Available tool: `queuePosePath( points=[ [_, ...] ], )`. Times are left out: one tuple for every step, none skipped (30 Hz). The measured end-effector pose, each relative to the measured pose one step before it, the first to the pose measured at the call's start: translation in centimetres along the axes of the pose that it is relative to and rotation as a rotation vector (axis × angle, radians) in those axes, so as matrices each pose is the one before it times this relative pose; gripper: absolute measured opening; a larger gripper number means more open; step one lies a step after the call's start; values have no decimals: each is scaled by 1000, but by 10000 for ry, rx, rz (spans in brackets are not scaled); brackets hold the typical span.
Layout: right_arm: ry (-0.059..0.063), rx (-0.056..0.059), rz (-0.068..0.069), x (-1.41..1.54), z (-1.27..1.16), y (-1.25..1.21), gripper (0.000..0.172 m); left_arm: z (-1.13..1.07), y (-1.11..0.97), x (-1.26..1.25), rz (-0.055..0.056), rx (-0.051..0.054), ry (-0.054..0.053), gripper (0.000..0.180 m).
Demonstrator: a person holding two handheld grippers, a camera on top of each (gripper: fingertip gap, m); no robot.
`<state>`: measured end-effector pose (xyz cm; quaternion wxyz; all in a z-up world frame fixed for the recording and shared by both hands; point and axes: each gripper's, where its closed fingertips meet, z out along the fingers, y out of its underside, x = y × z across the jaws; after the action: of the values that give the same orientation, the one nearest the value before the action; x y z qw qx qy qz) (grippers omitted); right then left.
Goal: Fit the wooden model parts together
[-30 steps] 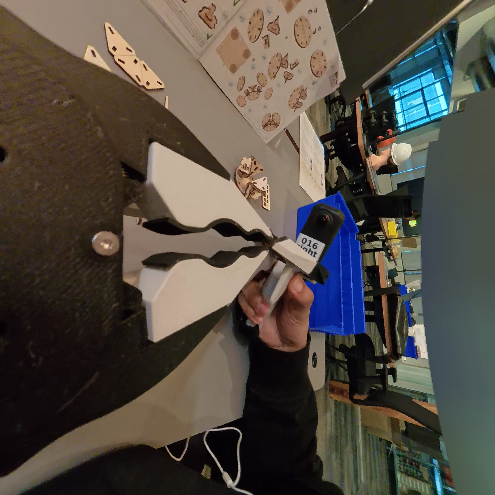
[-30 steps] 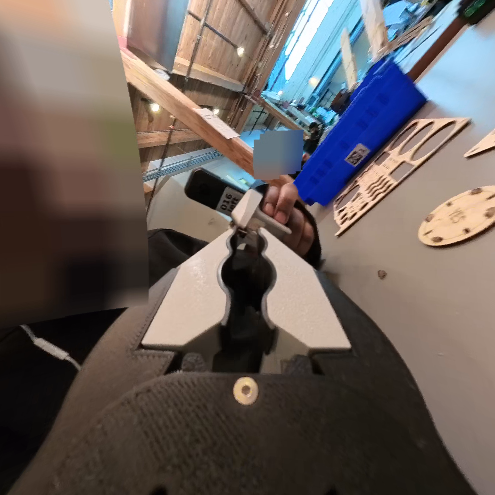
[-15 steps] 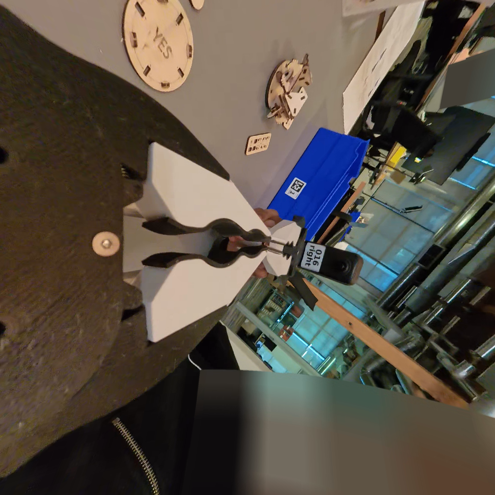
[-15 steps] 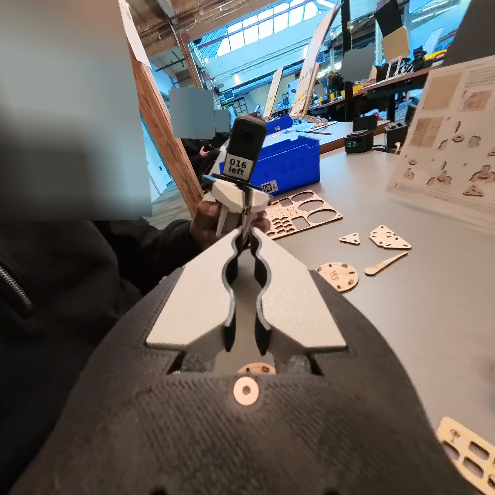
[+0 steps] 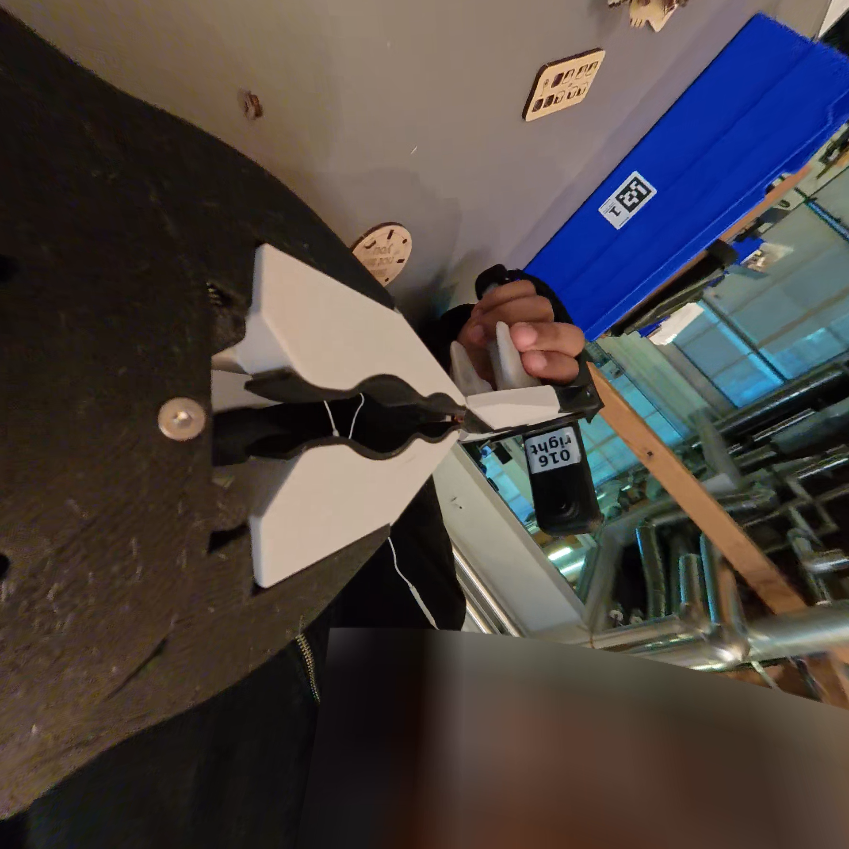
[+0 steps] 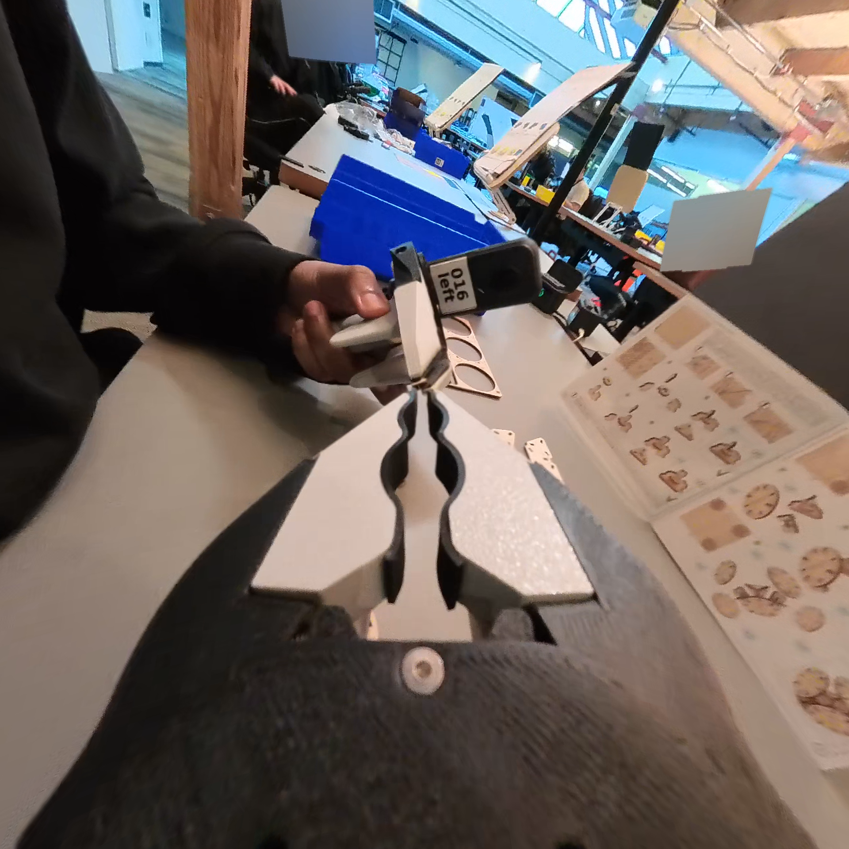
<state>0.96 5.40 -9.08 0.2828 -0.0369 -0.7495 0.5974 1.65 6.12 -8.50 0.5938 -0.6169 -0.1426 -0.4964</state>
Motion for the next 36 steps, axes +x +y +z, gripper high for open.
queuePosePath(
  points=[
    [46,-12,-212,-15,-23,42,4,-3,41,-51,-125,-11,43,0],
    [37,-50,-197,-41,10,103,4,-12,16,-106,-149,10,30,0],
    [17,-48,-177,-70,21,78,4,-19,36,-58,-128,-11,42,0],
    [-6,-16,-148,-100,21,1,5,0,65,-29,-76,-41,23,0],
    [24,-18,-75,-34,26,-7,6,-1,80,-123,-32,-51,-49,0],
    [-8,-13,-23,-33,18,-17,7,-2,37,-116,-31,-22,-47,0],
    [-19,16,-5,-39,-14,-38,7,-12,30,-72,-51,-13,-13,0],
    [-13,21,-10,-14,-21,-60,7,-2,26,-77,-59,-5,-6,0],
    [-23,8,-34,-48,-33,-38,6,22,36,19,-59,-17,45,0],
    [-39,3,-58,-90,-17,-30,5,23,34,20,-49,-12,39,0],
    [-5,-2,-72,-56,17,-19,5,-2,22,19,-58,-7,40,0],
    [21,-14,-57,-11,24,16,4,-34,-9,-21,-73,8,27,0],
    [-10,-27,-26,-38,31,64,4,-28,24,-47,-73,-15,11,0],
    [-37,-26,-17,-65,12,53,5,-5,72,-53,-57,-39,-2,0],
    [-56,-15,-24,-91,6,37,5,11,97,-29,-37,-65,2,0],
    [-67,-16,-23,-116,-6,46,4,31,119,-40,-34,-74,-4,0],
    [-53,-59,-46,-99,15,110,5,37,108,-95,-32,-63,-37,0],
    [-28,-105,-53,-81,58,182,5,56,87,-162,-15,-47,-85,0],
    [20,-87,-52,1,28,149,5,-23,-9,-131,0,19,-81,0],
    [24,-63,-10,21,22,74,5,-18,-15,-71,6,-2,-51,0],
    [10,-30,65,31,-13,6,5,2,-36,17,14,20,-4,0],
    [-10,3,104,25,-23,-28,5,36,-8,33,-9,16,25,0],
    [-1,-14,124,62,-41,-30,5,30,-56,32,-37,50,40,0],
    [27,-27,130,101,-37,-14,5,22,-86,30,-33,70,38,0],
    [27,-36,161,93,-48,-29,5,15,-73,37,-10,58,31,0],
    [28,-25,183,97,-54,-46,5,-48,-84,35,18,63,17,0],
    [56,7,194,161,-111,-94,4,-96,-129,-22,9,79,-20,0],
    [67,36,182,196,-151,-133,4,-91,-63,-38,15,36,-25,1],
    [121,51,162,284,-162,-153,4,-33,-25,40,7,15,27,2],
    [141,35,93,272,-150,-121,4,29,19,102,9,-8,63,3],
    [89,18,-14,147,-89,-58,4,94,109,41,5,-51,30,4],
    [72,-42,-70,72,-8,65,4,121,146,-2,-6,-72,6,6],
    [43,-81,-89,-23,71,115,4,108,126,14,-24,-57,28,7],
    [-21,-57,-73,-137,121,90,4,84,65,44,-33,-19,49,9],
    [-44,-10,-47,-180,151,5,4,51,7,26,-34,13,40,10],
    [-46,6,-50,-183,128,-13,4,2,-35,-11,-44,35,11,11]
  ],
)
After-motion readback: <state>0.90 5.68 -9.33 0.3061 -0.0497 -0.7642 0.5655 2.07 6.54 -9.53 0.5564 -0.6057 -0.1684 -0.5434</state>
